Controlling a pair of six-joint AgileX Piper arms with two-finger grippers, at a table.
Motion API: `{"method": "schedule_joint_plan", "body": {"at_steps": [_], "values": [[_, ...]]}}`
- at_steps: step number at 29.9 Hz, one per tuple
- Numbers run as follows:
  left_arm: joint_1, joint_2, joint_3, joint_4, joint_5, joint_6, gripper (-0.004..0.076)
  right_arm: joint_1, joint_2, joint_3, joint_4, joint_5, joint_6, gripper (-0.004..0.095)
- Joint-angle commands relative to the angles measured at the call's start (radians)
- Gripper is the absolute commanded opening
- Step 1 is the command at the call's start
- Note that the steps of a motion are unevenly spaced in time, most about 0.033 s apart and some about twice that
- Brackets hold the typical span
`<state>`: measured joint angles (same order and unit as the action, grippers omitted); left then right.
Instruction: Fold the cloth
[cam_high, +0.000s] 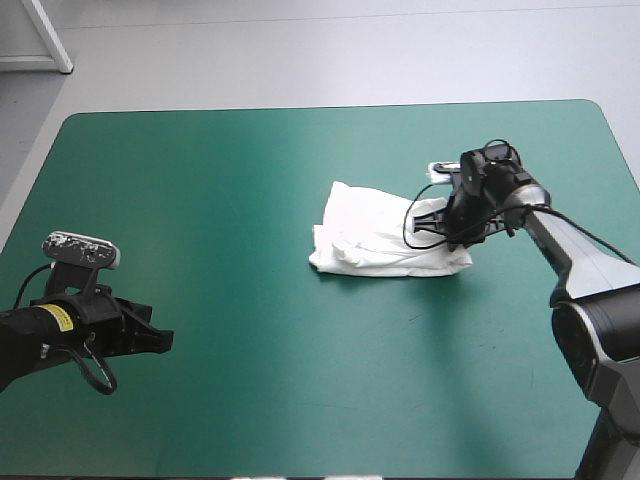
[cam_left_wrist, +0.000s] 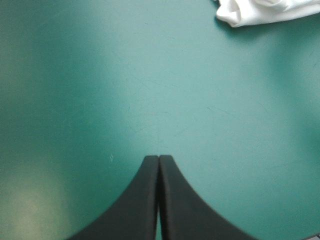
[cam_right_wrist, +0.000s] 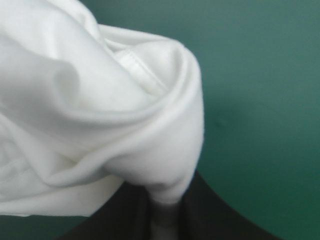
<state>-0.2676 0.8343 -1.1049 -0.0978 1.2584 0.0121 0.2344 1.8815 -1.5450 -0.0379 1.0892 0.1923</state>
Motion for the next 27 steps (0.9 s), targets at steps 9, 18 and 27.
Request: {"method": "schedule_joint_plan", "body": {"at_steps": [9, 18, 27], "values": [[-0.002, -0.003, -0.023, -0.018, 0.022, -0.003, -0.0009, -0.316, -0.191, 0.173, -0.094, -0.013, -0.028, -0.0019], [-0.002, -0.003, -0.023, -0.018, 0.022, -0.003, -0.0009, -0.513, -0.215, 0.173, -0.179, -0.035, -0.026, -0.0019], [-0.002, -0.003, -0.023, -0.018, 0.026, 0.026, -0.0009, -0.64, -0.215, 0.173, -0.277, -0.105, -0.01, -0.0019]]}}
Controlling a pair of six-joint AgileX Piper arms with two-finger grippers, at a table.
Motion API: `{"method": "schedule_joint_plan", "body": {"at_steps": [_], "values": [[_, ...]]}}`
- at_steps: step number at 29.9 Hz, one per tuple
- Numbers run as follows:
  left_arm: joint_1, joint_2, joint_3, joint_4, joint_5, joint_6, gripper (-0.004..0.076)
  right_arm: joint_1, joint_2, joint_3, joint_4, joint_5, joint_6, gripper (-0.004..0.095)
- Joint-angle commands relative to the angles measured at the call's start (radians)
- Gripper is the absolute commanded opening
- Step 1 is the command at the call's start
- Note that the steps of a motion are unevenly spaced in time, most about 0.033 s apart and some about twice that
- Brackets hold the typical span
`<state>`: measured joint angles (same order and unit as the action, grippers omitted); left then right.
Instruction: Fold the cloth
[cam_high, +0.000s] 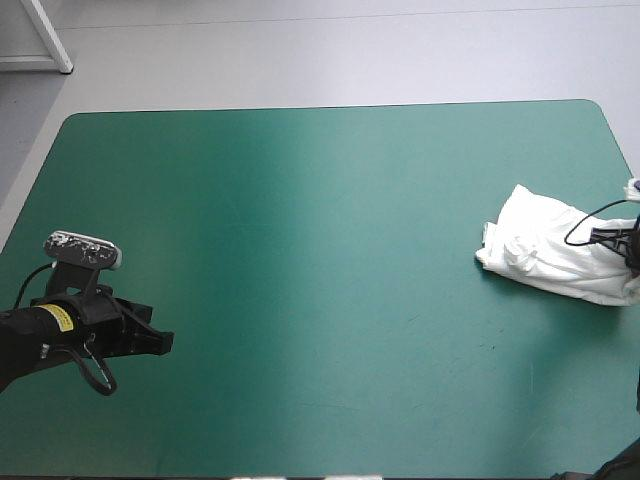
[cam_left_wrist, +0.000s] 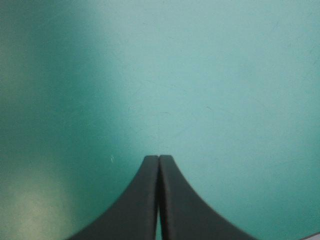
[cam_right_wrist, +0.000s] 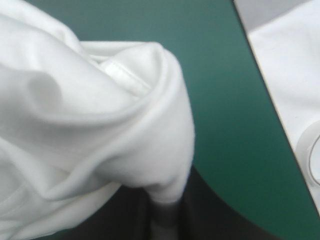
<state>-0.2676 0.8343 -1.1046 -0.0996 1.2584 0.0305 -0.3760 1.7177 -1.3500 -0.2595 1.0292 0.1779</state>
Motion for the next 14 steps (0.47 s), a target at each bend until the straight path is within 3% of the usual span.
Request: {"method": "schedule_joint_plan", "body": {"at_steps": [1, 7, 9, 14], "values": [[-0.002, -0.003, -0.023, -0.016, 0.026, 0.008, -0.0009, -0.039, -0.051, -0.024, -0.055, -0.049, 0.004, -0.0019], [-0.002, -0.003, -0.023, -0.016, 0.02, 0.008, -0.0009, -0.046, -0.051, -0.024, 0.023, -0.049, -0.034, 0.0027], [-0.002, -0.003, -0.023, -0.016, 0.022, 0.008, -0.0009, -0.046, -0.051, -0.029, 0.051, -0.046, -0.048, 0.0134], [-0.002, -0.003, -0.023, -0.016, 0.029, 0.008, -0.0009, -0.046, -0.059, -0.072, 0.047, 0.0, -0.03, 0.0513]]}}
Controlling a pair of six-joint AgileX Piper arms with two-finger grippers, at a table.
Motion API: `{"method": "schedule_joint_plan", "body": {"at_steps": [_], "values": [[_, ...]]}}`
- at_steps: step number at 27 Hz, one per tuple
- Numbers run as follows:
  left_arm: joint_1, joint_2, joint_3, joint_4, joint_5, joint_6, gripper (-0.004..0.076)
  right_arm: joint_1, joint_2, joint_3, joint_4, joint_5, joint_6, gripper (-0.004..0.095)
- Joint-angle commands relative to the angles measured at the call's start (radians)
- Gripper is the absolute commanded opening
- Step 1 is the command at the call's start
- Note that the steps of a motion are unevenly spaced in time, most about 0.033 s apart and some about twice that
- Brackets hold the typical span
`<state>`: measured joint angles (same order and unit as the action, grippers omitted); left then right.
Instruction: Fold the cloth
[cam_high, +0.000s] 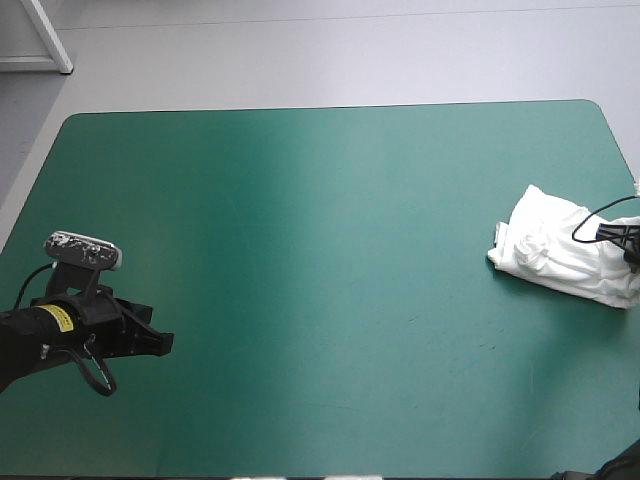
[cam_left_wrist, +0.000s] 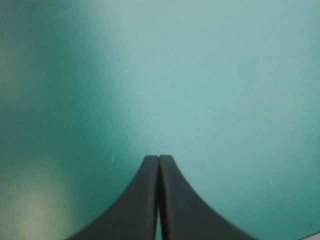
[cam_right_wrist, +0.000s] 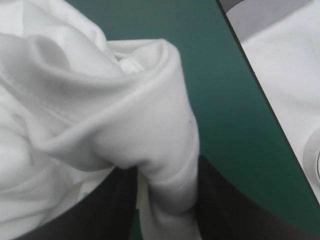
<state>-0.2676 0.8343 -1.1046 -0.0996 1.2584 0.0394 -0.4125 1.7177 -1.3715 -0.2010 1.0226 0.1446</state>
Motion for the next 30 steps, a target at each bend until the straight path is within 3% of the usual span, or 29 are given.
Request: {"method": "schedule_joint_plan", "body": {"at_steps": [1, 7, 11, 21, 30], "values": [[-0.002, -0.003, -0.023, -0.016, 0.029, -0.001, -0.0009, -0.009, -0.064, -0.056, -0.012, 0.012, 0.006, 0.0547], [-0.002, -0.003, -0.023, -0.016, 0.025, 0.007, -0.0009, -0.009, -0.152, -0.072, -0.022, 0.012, 0.008, 0.0472], [-0.002, -0.003, -0.023, -0.016, 0.017, 0.012, -0.0009, -0.009, -0.256, -0.072, 0.043, 0.024, 0.011, 0.041], [-0.002, -0.003, -0.023, -0.016, 0.017, 0.012, -0.0009, -0.007, -0.628, -0.072, 0.122, 0.069, 0.003, 0.0399], [-0.002, -0.003, -0.023, -0.07, -0.019, 0.012, -0.0009, -0.007, -1.002, -0.072, 0.241, 0.192, -0.1, 0.0399]]}}
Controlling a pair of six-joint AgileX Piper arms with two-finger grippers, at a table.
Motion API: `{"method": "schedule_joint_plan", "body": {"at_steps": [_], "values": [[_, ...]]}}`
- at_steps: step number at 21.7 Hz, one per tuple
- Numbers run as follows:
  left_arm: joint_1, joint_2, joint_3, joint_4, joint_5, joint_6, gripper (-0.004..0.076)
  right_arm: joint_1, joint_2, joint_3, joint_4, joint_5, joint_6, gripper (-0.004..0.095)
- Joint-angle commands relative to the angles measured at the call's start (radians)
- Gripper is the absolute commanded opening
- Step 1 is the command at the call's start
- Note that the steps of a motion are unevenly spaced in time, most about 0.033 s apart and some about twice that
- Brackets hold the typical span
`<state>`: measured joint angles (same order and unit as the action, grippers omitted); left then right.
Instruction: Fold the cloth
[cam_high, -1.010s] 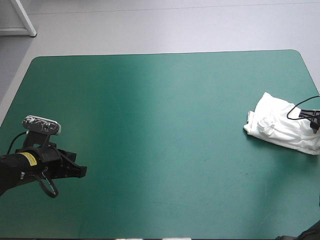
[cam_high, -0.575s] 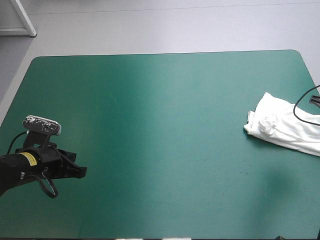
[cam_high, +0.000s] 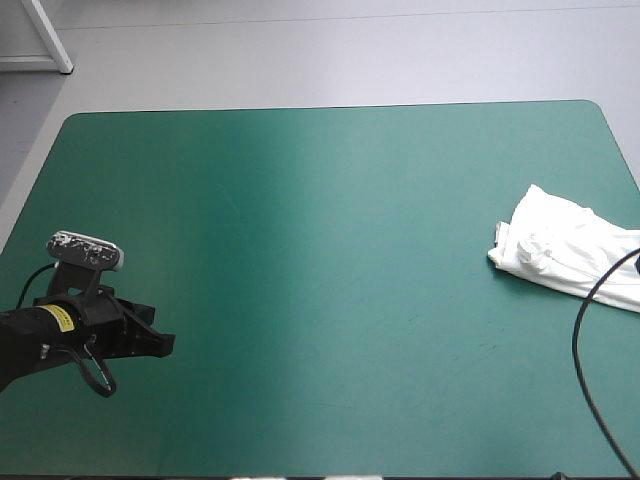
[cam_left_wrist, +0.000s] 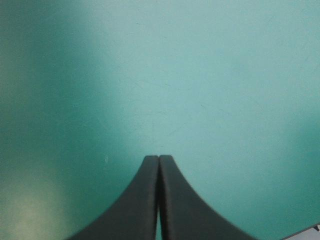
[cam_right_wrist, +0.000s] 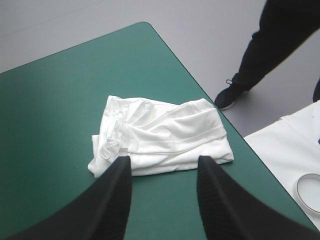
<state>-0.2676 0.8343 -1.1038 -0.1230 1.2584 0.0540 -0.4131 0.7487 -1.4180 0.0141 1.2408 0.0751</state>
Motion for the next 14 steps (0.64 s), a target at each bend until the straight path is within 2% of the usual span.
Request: {"method": "schedule_joint_plan", "body": {"at_steps": [1, 14], "values": [[-0.002, -0.003, -0.024, -0.07, -0.035, -0.003, -0.0009, -0.007, -0.051, -0.024, 0.038, -0.023, -0.032, 0.0399], [-0.002, -0.003, -0.024, -0.121, -0.008, -0.001, -0.0009, -0.007, -0.062, -0.024, 0.078, -0.023, -0.032, 0.0398]]}}
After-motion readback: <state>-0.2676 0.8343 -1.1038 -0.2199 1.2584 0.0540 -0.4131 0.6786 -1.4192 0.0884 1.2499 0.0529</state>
